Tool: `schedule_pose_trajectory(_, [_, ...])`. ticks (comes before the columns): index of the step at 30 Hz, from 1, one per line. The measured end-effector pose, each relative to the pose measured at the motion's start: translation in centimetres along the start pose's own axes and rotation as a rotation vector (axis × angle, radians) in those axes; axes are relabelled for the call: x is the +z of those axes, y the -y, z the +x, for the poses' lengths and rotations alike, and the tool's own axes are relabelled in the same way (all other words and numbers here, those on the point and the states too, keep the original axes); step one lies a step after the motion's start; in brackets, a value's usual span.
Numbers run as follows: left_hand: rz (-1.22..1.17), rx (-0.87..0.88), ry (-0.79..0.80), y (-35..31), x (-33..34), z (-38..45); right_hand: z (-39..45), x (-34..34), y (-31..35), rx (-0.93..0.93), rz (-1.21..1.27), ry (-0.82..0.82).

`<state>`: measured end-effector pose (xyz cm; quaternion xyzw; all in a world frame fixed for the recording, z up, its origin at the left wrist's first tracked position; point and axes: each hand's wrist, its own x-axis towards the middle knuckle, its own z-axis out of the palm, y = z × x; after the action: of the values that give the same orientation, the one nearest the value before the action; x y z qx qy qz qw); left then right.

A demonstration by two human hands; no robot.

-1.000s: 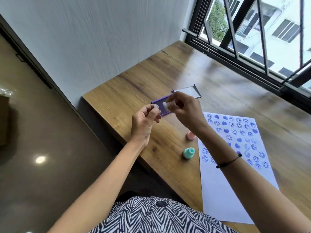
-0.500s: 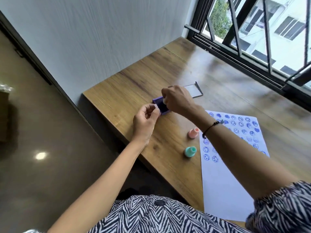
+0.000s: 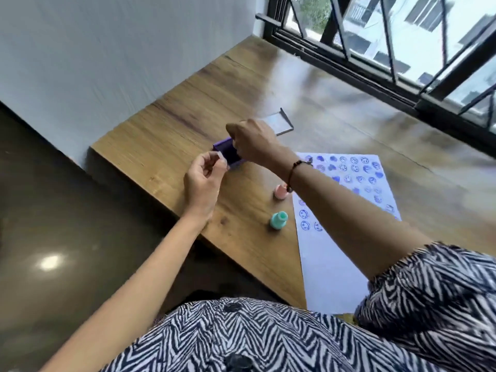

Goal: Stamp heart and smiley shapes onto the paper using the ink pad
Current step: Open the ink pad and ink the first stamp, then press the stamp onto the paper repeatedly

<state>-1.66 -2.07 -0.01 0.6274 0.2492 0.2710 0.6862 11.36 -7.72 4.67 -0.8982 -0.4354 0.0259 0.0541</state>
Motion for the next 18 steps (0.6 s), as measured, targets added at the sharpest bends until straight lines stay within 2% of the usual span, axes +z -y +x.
schedule_pose_trajectory(3, [0.019, 0.026, 0.044, -0.8, 0.5, -0.7, -0.1, -2.2, -0.6, 0.035, 0.101, 0.002])
schedule_pose_trajectory(7, [-0.026, 0.085, 0.148, -2.6, 2.2, -3.6, -4.6, -6.1, -3.5, 0.277, 0.562, -0.354])
schedule_pose_trajectory(11, [-0.143, 0.087, 0.391, -3.9, 6.1, -8.5, -13.4, -7.4, -7.7, 0.483, 1.002, -0.466])
schedule_pose_trajectory(15, [-0.086, 0.023, 0.674, -3.0, 8.9, -12.4, -20.9, -5.4, -10.3, 0.734, 1.153, -0.499])
schedule_pose_trajectory(18, [0.009, -0.020, 0.742, -1.9, 10.3, -13.6, -24.7, -3.6, -11.4, 0.877, 1.208, -0.579])
